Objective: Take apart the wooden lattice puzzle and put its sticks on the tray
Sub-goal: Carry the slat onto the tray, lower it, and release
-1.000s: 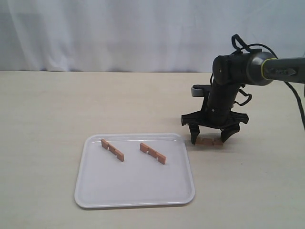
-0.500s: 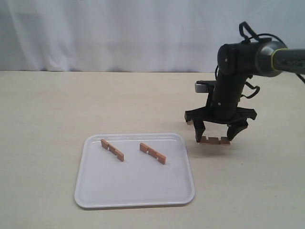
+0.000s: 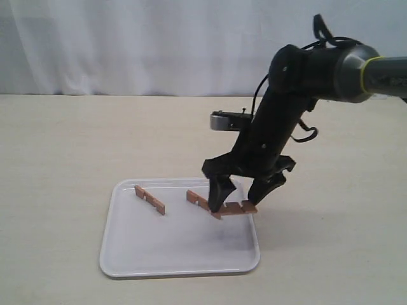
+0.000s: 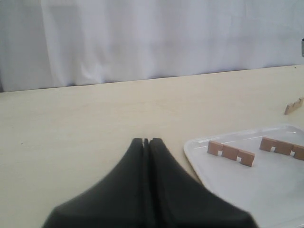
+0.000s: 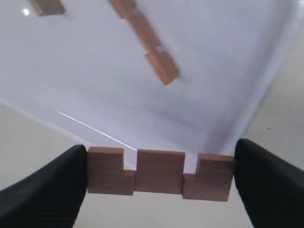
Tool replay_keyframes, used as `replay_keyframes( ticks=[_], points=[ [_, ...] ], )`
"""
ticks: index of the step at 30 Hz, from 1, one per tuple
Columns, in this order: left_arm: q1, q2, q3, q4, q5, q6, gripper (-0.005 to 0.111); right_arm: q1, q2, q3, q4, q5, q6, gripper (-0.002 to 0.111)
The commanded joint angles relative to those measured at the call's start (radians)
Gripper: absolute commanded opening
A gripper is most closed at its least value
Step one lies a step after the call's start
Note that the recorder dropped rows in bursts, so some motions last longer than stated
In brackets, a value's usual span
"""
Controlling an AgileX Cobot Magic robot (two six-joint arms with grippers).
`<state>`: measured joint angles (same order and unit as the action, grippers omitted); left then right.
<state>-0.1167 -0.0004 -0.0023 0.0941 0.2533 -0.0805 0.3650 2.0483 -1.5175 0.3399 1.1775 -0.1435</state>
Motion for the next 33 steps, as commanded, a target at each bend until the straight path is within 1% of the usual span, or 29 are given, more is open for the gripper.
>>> replay_keyframes(
  ticks=[1, 2, 3, 4, 7, 12, 15, 16, 21, 24, 30, 33],
  points=[
    [-0.001, 0.000, 0.002, 0.000, -0.011, -0.003, 0.000, 0.125, -0.012, 0.021, 0.003, -0.089, -0.028, 0.004],
    [-0.001, 0.000, 0.002, 0.000, -0.011, -0.003, 0.000, 0.174, -0.012, 0.021, -0.002, -0.109, -0.028, 0.004],
    [-0.001, 0.000, 0.002, 0.000, -0.011, -0.003, 0.000, 0.193, -0.012, 0.021, -0.012, -0.117, -0.024, 0.004],
    [-0.001, 0.000, 0.002, 0.000, -0.011, -0.003, 0.000, 0.238, -0.008, 0.021, -0.070, -0.156, -0.001, 0.004],
    [-0.001, 0.000, 0.002, 0.000, -0.011, -0.003, 0.000, 0.296, 0.012, 0.019, -0.178, -0.205, 0.051, 0.004],
    [-0.001, 0.000, 0.002, 0.000, -0.011, -0.003, 0.000, 0.313, 0.031, 0.019, -0.164, -0.339, 0.051, 0.004],
    [-0.001, 0.000, 0.002, 0.000, -0.011, -0.003, 0.000, 0.313, 0.049, 0.019, -0.166, -0.356, 0.053, 0.005],
    [-0.001, 0.000, 0.002, 0.000, -0.011, -0.003, 0.000, 0.313, 0.055, 0.019, -0.168, -0.360, 0.053, 0.006],
    [-0.001, 0.000, 0.002, 0.000, -0.011, -0.003, 0.000, 0.313, 0.079, 0.019, -0.168, -0.386, 0.055, 0.023],
    [-0.001, 0.000, 0.002, 0.000, -0.011, -0.003, 0.000, 0.313, 0.078, 0.017, -0.168, -0.396, 0.055, 0.036],
    [-0.001, 0.000, 0.002, 0.000, -0.011, -0.003, 0.000, 0.313, 0.078, 0.017, -0.168, -0.399, 0.055, 0.068],
    [-0.001, 0.000, 0.002, 0.000, -0.011, -0.003, 0.000, 0.313, 0.078, 0.017, -0.168, -0.399, 0.055, 0.080]
  ],
)
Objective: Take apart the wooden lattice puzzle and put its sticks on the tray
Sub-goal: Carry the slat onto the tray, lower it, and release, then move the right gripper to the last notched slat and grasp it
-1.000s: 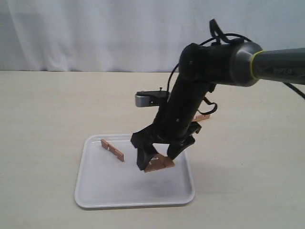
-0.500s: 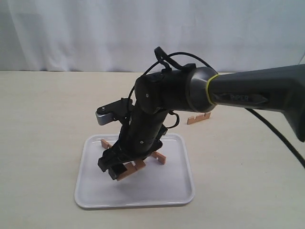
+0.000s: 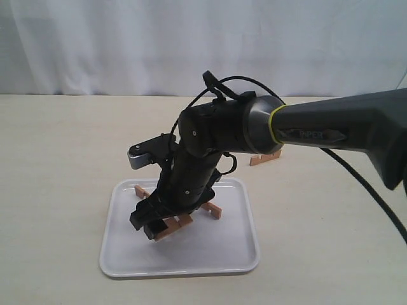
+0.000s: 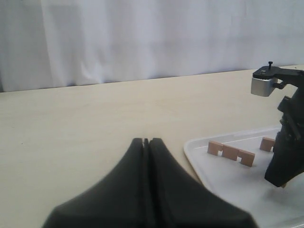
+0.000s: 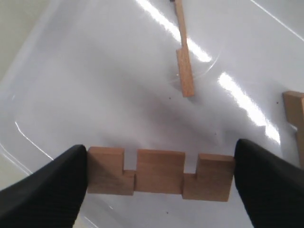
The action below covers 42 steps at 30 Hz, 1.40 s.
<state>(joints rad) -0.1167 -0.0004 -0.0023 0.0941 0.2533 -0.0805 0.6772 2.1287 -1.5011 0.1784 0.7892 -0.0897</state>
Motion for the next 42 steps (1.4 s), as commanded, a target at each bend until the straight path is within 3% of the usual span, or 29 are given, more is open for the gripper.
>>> replay_keyframes(
  ticks=[1, 10, 19, 26, 42],
  points=[
    [-0.001, 0.000, 0.002, 0.000, -0.011, -0.003, 0.000, 0.001, -0.003, 0.001, -0.007, -0.011, 0.001, 0.083],
    [-0.001, 0.000, 0.002, 0.000, -0.011, -0.003, 0.000, 0.001, -0.010, 0.001, -0.007, -0.009, 0.080, 0.098],
    [-0.001, 0.000, 0.002, 0.000, -0.011, -0.003, 0.000, 0.001, -0.089, -0.057, -0.021, 0.046, 0.078, 0.098],
    [-0.001, 0.000, 0.002, 0.000, -0.011, -0.003, 0.000, -0.006, -0.156, -0.057, -0.216, 0.065, 0.090, 0.098],
    [-0.001, 0.000, 0.002, 0.000, -0.011, -0.003, 0.000, -0.261, -0.218, -0.057, -0.284, 0.131, 0.109, 0.098]
  ],
)
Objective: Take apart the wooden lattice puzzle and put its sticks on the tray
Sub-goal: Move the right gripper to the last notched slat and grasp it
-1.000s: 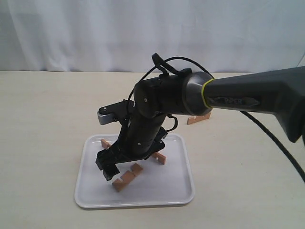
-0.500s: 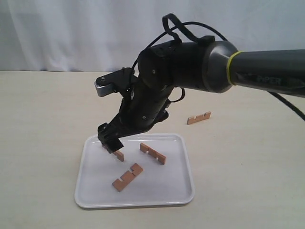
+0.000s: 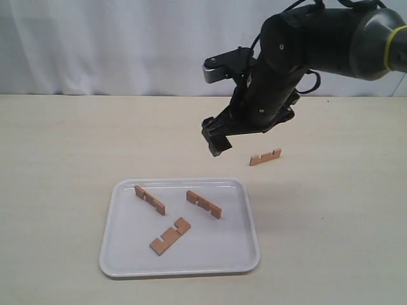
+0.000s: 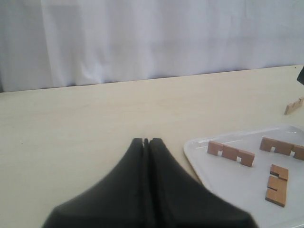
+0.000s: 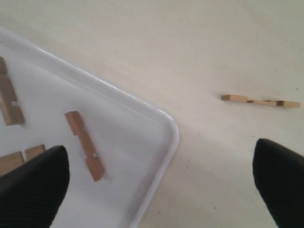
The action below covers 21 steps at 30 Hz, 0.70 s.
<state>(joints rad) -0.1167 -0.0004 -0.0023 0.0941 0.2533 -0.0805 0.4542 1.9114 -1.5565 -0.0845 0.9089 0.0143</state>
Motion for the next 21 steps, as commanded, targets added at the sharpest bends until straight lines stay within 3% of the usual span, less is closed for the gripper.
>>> replay_keyframes(
  ticks=[1, 13, 21],
  points=[
    [-0.001, 0.000, 0.002, 0.000, -0.011, -0.003, 0.000, -0.048, 0.000, -0.001, -0.021, 0.007, 0.005, 0.098],
    [-0.001, 0.000, 0.002, 0.000, -0.011, -0.003, 0.000, -0.187, 0.109, -0.001, -0.024, -0.083, 0.035, 0.098],
    [-0.001, 0.000, 0.002, 0.000, -0.011, -0.003, 0.000, -0.212, 0.199, -0.003, -0.113, -0.236, 0.025, 0.098]
  ],
)
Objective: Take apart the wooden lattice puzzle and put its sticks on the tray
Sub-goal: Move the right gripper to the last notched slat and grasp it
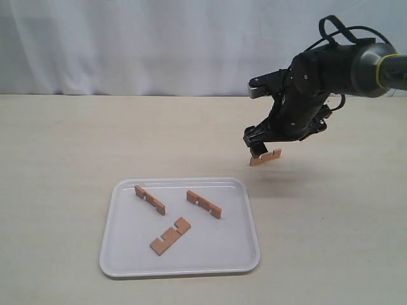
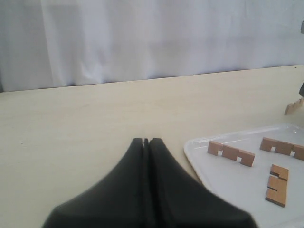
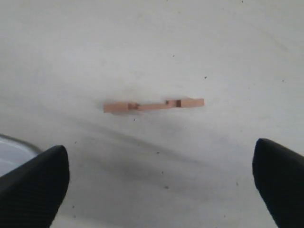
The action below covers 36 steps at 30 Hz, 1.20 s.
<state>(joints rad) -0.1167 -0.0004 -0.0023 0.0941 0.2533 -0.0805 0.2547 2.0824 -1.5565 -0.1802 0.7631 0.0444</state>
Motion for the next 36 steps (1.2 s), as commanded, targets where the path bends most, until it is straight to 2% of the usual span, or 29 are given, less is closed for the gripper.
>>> replay_keyframes(
  ticks=[1, 6, 9, 26, 36],
  points=[
    [-0.001, 0.000, 0.002, 0.000, -0.011, -0.003, 0.000, -0.014, 0.035, -0.010, -0.015, -0.102, -0.008, 0.098],
    [-0.001, 0.000, 0.002, 0.000, -0.011, -0.003, 0.000, -0.069, 0.131, -0.162, 0.256, 0.029, -0.212, 0.098],
    [-0.001, 0.000, 0.002, 0.000, -0.011, -0.003, 0.000, -0.071, 0.158, -0.187, 0.241, 0.067, -0.251, 0.098],
    [-0.001, 0.000, 0.002, 0.000, -0.011, -0.003, 0.000, -0.071, 0.206, -0.187, 0.240, -0.045, -0.256, 0.098],
    [-0.001, 0.000, 0.002, 0.000, -0.011, -0.003, 0.000, -0.071, 0.231, -0.187, 0.236, -0.022, -0.241, 0.098]
  ],
)
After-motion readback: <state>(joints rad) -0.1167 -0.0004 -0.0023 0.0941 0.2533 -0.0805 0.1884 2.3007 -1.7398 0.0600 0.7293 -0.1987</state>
